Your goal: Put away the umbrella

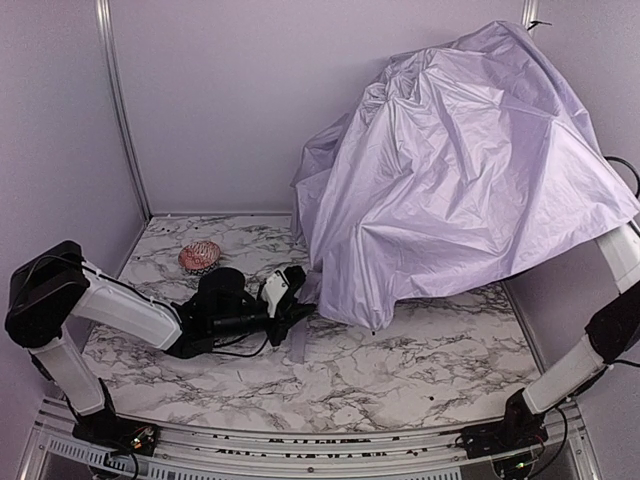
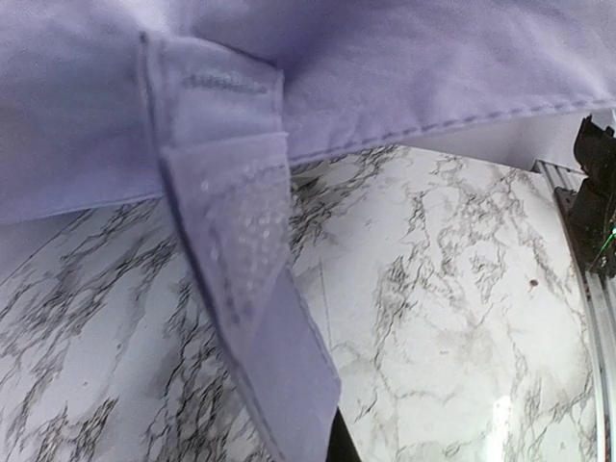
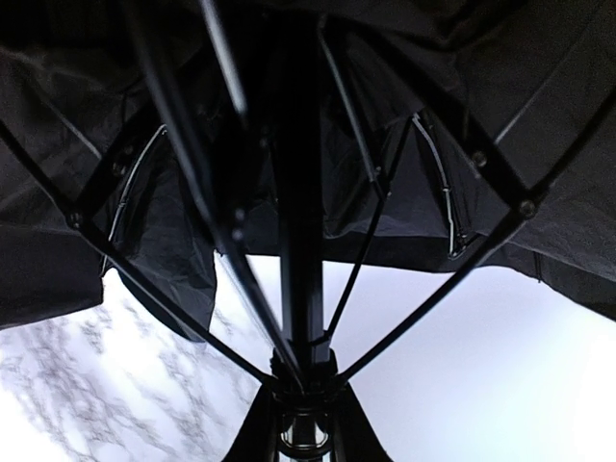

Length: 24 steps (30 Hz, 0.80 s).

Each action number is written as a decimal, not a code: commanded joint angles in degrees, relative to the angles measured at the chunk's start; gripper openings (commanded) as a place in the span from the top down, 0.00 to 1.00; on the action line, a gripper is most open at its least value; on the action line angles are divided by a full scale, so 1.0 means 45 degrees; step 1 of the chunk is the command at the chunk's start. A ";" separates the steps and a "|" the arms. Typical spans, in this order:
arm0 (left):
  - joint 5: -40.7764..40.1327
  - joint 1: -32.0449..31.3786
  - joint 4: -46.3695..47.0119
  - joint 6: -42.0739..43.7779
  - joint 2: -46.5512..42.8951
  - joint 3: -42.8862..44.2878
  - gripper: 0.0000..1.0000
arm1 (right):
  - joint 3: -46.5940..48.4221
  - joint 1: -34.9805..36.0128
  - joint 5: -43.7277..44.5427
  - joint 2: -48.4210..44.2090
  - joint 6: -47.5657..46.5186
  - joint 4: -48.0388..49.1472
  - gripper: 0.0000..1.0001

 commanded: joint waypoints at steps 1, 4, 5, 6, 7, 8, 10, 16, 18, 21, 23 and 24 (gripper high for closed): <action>-0.1719 0.0071 -0.0595 0.1798 -0.1360 -0.0868 1.00 | 0.1088 0.0043 0.2417 -0.0210 -0.1038 -0.0262 1.00; -0.2339 0.0202 -0.2095 0.2996 -0.1281 -0.0149 1.00 | 0.1941 0.0845 0.3799 -0.0100 -0.2044 -0.1178 1.00; -0.2449 0.0298 -0.2270 0.3245 -0.1183 0.0088 1.00 | 0.2366 0.1404 0.4409 -0.0035 -0.2669 -0.1610 1.00; -0.2453 0.0423 -0.2353 0.3563 -0.1063 0.0420 1.00 | 0.2575 0.2048 0.5293 0.0014 -0.3336 -0.2094 1.00; -0.2412 0.0543 -0.2390 0.3756 -0.0975 0.0728 1.00 | 0.2684 0.2622 0.5919 0.0040 -0.4200 -0.2506 1.00; -0.2328 0.0688 -0.2454 0.3933 -0.0854 0.0989 1.00 | 0.2766 0.3099 0.6505 0.0060 -0.4685 -0.2828 1.00; -0.1876 0.0950 -0.2614 0.4400 -0.0639 0.1559 1.00 | 0.2937 0.3523 0.7094 0.0082 -0.5142 -0.3370 1.00; -0.1132 0.0995 -0.3897 0.5773 0.1056 0.3949 1.00 | 0.2462 0.3625 0.6579 -0.0158 -0.5184 -0.3880 1.00; -0.1229 0.1004 -0.4142 0.5955 0.1580 0.4361 1.00 | 0.1680 0.3623 0.5948 -0.0502 -0.5251 -0.3475 1.00; -0.1558 0.0993 -0.4192 0.5938 0.1767 0.4248 1.00 | 0.0951 0.3623 0.5311 -0.0692 -0.5317 -0.3050 1.00; -0.1652 0.0993 -0.4241 0.5838 0.1479 0.3888 0.76 | 0.0967 0.3612 0.5346 -0.0520 -0.5147 -0.2957 1.00; -0.1718 0.0993 -0.4299 0.5803 0.1218 0.3686 0.52 | 0.1043 0.3608 0.5495 -0.0422 -0.5101 -0.2919 1.00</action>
